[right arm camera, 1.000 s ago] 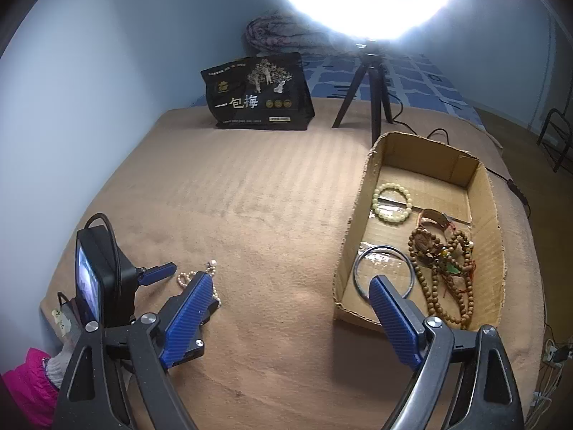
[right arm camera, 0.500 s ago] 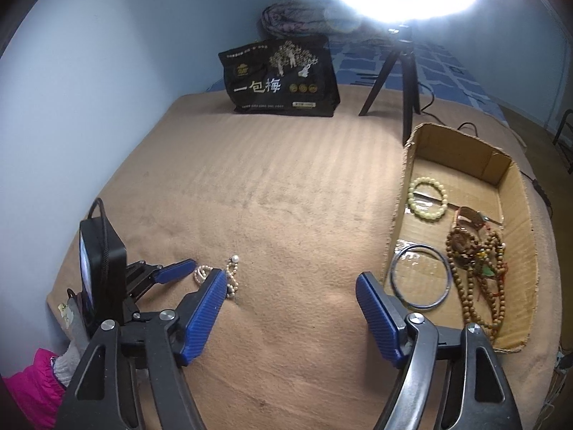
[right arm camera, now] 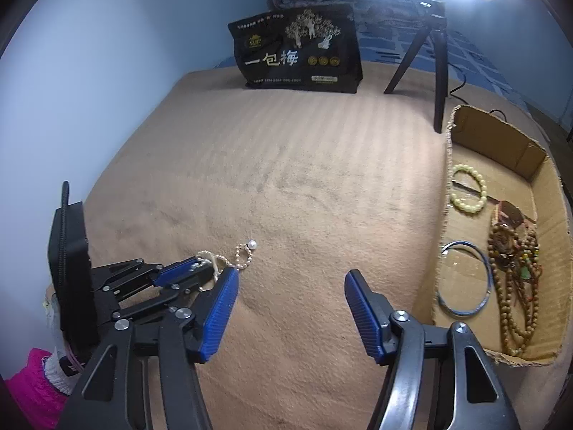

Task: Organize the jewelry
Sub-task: 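Close the left tool on the pearl strand while the right tool grasps the pearl pendant end, then lift the pearl necklace off the blanket with both tools, stretching it between them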

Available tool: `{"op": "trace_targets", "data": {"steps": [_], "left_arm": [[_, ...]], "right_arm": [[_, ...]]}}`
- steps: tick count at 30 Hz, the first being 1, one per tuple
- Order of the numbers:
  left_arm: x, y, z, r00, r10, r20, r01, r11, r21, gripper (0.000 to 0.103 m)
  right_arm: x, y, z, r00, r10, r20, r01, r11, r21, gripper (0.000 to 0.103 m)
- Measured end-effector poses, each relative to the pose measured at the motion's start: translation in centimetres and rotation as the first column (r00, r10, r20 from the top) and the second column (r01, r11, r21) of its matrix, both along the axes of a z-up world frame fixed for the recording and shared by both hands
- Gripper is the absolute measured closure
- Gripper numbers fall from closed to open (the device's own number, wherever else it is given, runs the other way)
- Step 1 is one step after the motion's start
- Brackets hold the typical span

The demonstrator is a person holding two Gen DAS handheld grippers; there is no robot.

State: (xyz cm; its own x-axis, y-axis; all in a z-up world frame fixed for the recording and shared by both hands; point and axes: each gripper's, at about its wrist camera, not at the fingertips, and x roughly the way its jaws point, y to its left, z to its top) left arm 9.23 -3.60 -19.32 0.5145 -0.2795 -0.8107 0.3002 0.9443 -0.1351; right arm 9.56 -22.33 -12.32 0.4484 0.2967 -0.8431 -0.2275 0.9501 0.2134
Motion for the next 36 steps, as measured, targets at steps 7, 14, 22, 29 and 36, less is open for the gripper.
{"op": "trace_targets", "data": {"steps": [7, 14, 22, 29, 36], "left_arm": [[0.0, 2.2, 0.1, 0.999, 0.036, 0.006, -0.036, 0.999, -0.007, 0.097], [-0.2, 4.9, 0.1, 0.996, 0.084, 0.017, -0.084, 0.996, 0.002, 0.097], [-0.5, 6.1, 0.2, 0.995, 0.098, 0.011, -0.097, 0.995, -0.013, 0.097], [-0.3, 6.3, 0.2, 0.995, 0.101, 0.004, -0.101, 0.994, -0.032, 0.097], [-0.3, 6.4, 0.1, 0.995, 0.101, 0.003, -0.101, 0.994, -0.036, 0.097]], "right_arm": [[1.0, 1.2, -1.3, 1.0, 0.014, -0.024, -0.014, 1.0, -0.006, 0.052], [1.4, 2.6, -2.7, 0.998, 0.054, -0.041, -0.054, 0.998, -0.021, 0.061], [2.6, 5.0, -4.2, 0.995, 0.096, -0.033, -0.098, 0.994, -0.058, 0.068], [3.7, 6.4, -5.3, 0.994, 0.105, -0.036, -0.107, 0.991, -0.078, 0.073], [4.2, 7.8, -6.0, 0.991, 0.13, -0.03, -0.133, 0.983, -0.126, 0.087]]}}
